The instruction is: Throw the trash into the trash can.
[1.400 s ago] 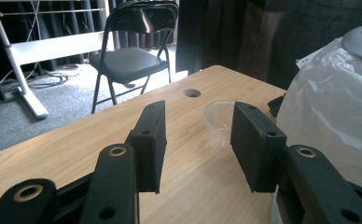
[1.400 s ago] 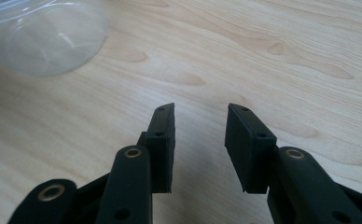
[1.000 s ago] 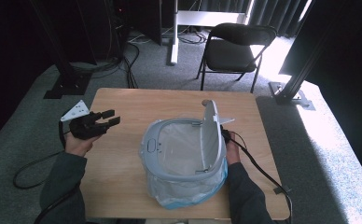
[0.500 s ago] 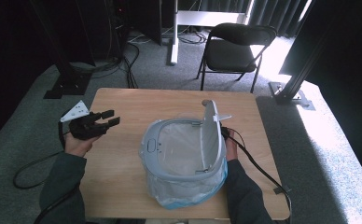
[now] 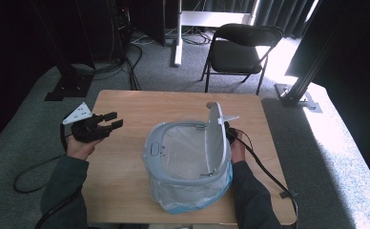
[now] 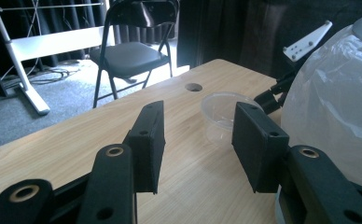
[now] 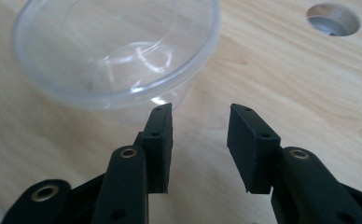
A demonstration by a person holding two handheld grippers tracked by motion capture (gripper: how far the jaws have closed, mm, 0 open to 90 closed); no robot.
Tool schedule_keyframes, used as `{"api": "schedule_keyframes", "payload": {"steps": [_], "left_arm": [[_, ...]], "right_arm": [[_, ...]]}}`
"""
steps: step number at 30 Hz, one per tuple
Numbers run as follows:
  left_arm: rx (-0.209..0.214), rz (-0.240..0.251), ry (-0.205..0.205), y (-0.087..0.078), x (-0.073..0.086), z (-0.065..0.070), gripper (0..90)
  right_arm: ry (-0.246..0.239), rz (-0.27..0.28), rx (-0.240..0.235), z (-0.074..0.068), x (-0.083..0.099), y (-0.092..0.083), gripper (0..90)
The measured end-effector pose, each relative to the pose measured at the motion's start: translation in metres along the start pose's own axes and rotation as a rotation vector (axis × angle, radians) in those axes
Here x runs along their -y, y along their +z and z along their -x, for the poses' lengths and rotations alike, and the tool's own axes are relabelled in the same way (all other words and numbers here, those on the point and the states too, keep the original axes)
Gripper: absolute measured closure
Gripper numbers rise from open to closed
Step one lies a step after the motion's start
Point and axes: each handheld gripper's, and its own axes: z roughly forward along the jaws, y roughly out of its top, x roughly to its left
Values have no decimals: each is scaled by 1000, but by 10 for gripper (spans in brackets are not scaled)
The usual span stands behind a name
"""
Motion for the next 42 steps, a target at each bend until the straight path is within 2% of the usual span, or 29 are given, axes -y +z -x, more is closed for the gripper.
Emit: {"api": "schedule_keyframes", "payload": {"steps": [3, 8, 12, 19, 26, 32, 34, 35, 36, 37, 38, 39, 40, 41, 42], "left_arm": [[1, -2, 2, 0, -1, 1, 543], [-1, -1, 1, -1, 0, -1, 541], [0, -1, -3, -1, 2, -1, 541], [-5, 0, -4, -4, 4, -2, 541], [-11, 3, -10, -7, 6, -3, 541], [-11, 1, -9, -7, 7, -3, 541], [-10, 2, -13, -6, 8, -4, 540], [-10, 2, -13, -6, 8, -4, 541], [-8, 0, -11, -5, 8, -4, 541], [-7, 0, -12, -4, 8, -3, 541], [-7, 0, -12, -4, 8, -3, 541], [-5, -3, -13, -3, 8, -3, 541], [-4, -4, -13, -2, 9, -3, 541], [-4, -5, -14, -2, 9, -2, 541], [-4, -8, -13, -1, 9, -2, 541]], "right_arm": [[28, 4, 34, 6, -5, 2, 615], [78, 20, 34, 17, -11, 6, 618], [107, 28, 37, 18, -17, 9, 622], [104, 30, 37, 15, -27, 16, 628], [117, 28, 48, 19, -29, 16, 630], [142, 19, 67, 23, -30, 16, 640], [180, 17, 81, 24, -29, 17, 667], [180, 17, 81, 24, -29, 17, 667], [194, 13, 66, 23, -29, 18, 674], [154, 7, -104, 16, -30, 22, 682], [154, 7, -104, 16, -30, 22, 682], [16, -8, -245, -2, -31, 24, 694], [-20, -12, -225, -9, -33, 23, 695], [-23, -3, -221, -10, -34, 22, 695], [-4, 9, -232, -10, -35, 21, 693]]}}
